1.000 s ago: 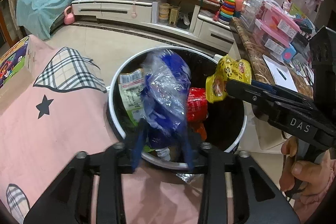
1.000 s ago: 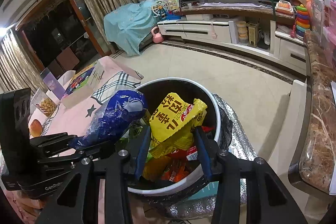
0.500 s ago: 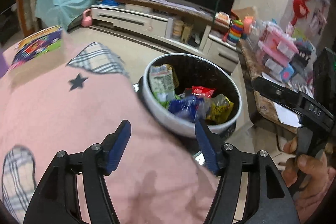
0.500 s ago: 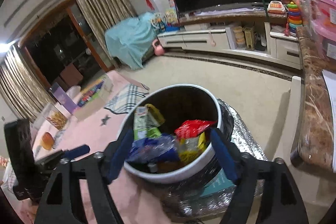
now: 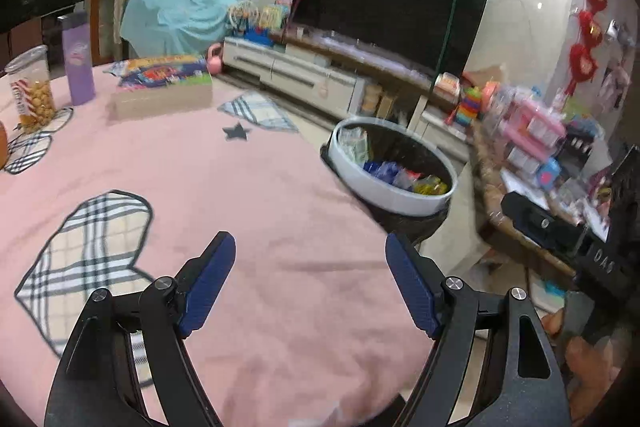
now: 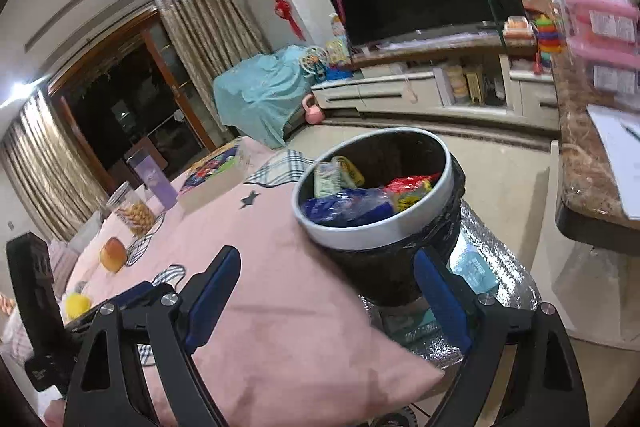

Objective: Collect trash

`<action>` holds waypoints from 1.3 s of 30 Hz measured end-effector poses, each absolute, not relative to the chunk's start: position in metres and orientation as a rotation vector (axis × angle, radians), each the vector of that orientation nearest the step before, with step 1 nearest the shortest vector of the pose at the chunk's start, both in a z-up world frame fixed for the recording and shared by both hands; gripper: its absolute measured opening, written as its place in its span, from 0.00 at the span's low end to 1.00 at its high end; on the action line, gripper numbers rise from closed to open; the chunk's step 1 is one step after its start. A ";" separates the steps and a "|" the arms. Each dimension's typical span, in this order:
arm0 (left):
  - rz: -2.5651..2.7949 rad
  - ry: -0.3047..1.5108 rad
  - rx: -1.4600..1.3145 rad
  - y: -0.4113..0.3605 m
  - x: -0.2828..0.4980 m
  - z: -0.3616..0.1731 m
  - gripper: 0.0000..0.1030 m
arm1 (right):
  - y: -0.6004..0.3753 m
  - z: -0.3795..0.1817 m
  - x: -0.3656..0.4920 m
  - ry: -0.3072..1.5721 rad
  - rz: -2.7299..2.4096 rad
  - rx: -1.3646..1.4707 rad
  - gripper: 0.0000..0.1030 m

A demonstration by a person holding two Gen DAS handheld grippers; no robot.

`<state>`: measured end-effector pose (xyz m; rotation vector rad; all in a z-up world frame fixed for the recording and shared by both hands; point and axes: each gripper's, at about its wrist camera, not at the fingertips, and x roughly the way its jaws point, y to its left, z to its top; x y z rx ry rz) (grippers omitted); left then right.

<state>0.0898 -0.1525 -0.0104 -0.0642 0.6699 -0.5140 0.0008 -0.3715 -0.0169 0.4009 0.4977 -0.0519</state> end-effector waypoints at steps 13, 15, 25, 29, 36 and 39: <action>-0.286 0.273 0.038 -0.123 0.008 0.029 1.00 | -0.313 0.036 -0.066 0.193 -0.225 0.080 1.00; -0.277 0.273 0.052 -0.124 0.010 0.026 1.00 | -0.311 0.030 -0.064 0.196 -0.232 0.077 1.00; -0.240 0.268 0.045 -0.117 0.007 0.017 1.00 | -0.327 0.010 -0.067 0.196 -0.248 0.166 1.00; -0.232 0.262 0.047 -0.116 0.007 0.017 1.00 | -0.327 0.012 -0.073 0.176 -0.253 0.167 1.00; -0.227 0.263 0.033 -0.112 0.007 0.018 1.00 | -0.325 0.014 -0.073 0.173 -0.256 0.161 1.00; -0.222 0.264 0.028 -0.111 0.007 0.018 1.00 | -0.323 0.015 -0.073 0.168 -0.257 0.157 1.00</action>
